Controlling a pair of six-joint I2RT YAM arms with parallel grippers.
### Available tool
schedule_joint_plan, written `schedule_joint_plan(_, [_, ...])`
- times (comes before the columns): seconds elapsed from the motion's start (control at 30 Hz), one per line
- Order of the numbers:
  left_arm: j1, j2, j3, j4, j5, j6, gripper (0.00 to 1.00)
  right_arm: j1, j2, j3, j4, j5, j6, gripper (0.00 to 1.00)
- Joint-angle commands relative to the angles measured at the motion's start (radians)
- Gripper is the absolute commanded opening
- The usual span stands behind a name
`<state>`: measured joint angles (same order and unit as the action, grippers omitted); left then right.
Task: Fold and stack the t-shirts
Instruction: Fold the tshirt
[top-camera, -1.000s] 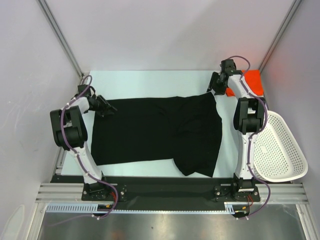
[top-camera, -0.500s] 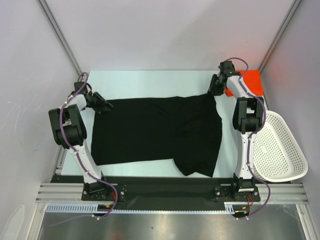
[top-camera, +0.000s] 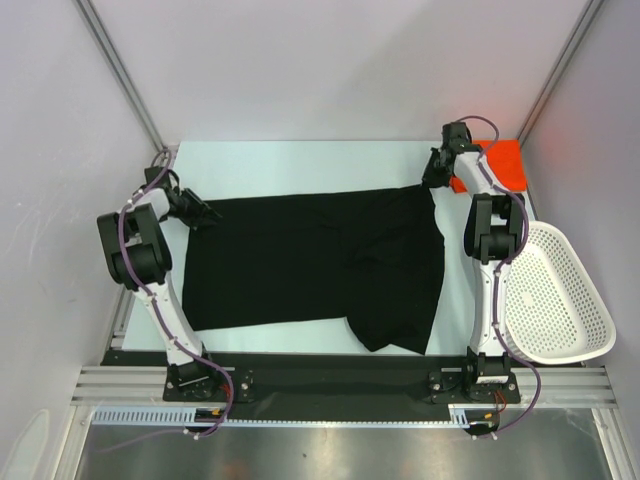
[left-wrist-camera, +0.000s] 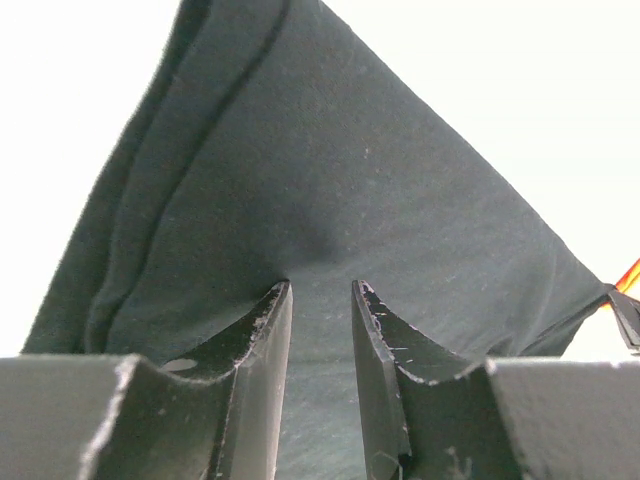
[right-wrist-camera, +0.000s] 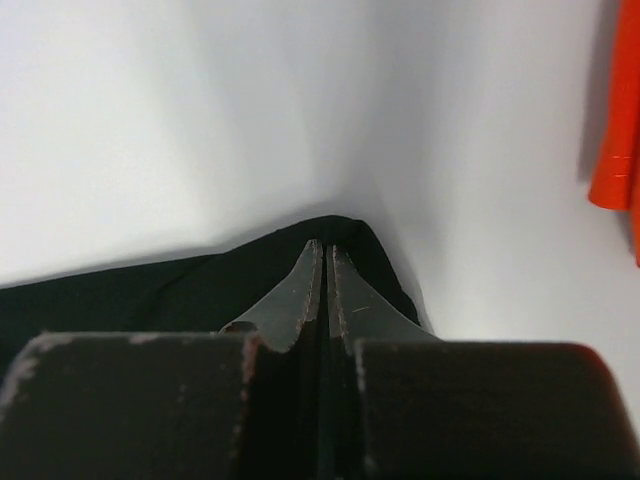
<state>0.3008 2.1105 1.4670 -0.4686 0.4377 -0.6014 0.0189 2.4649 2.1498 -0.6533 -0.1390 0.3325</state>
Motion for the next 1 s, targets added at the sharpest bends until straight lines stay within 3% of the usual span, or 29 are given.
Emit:
schedule_joint_plan(0.0, [0.02,0.016,0.05,-0.01,-0.025,0.023,0.36,-0.011,0.012,0.073,0.055,0.068,0.014,0.02])
schedule_joint_plan(0.53, [0.06,0.0,0.144,-0.099,-0.102,0.121,0.37,-0.04,0.08,0.147,0.038,0.058,-0.064,0.12])
schedule_joint_plan(0.63, [0.058,-0.021,0.157,-0.128,-0.134,0.152,0.37,-0.04,0.085,0.188,-0.002,0.05,-0.056,0.35])
schedule_joint_plan(0.77, [0.058,-0.05,0.121,-0.12,-0.128,0.149,0.37,-0.04,0.083,0.261,-0.084,0.029,-0.032,0.52])
schedule_joint_plan(0.97, [0.051,-0.108,0.072,-0.126,-0.177,0.199,0.37,-0.022,-0.021,0.227,-0.167,0.038,-0.041,0.59])
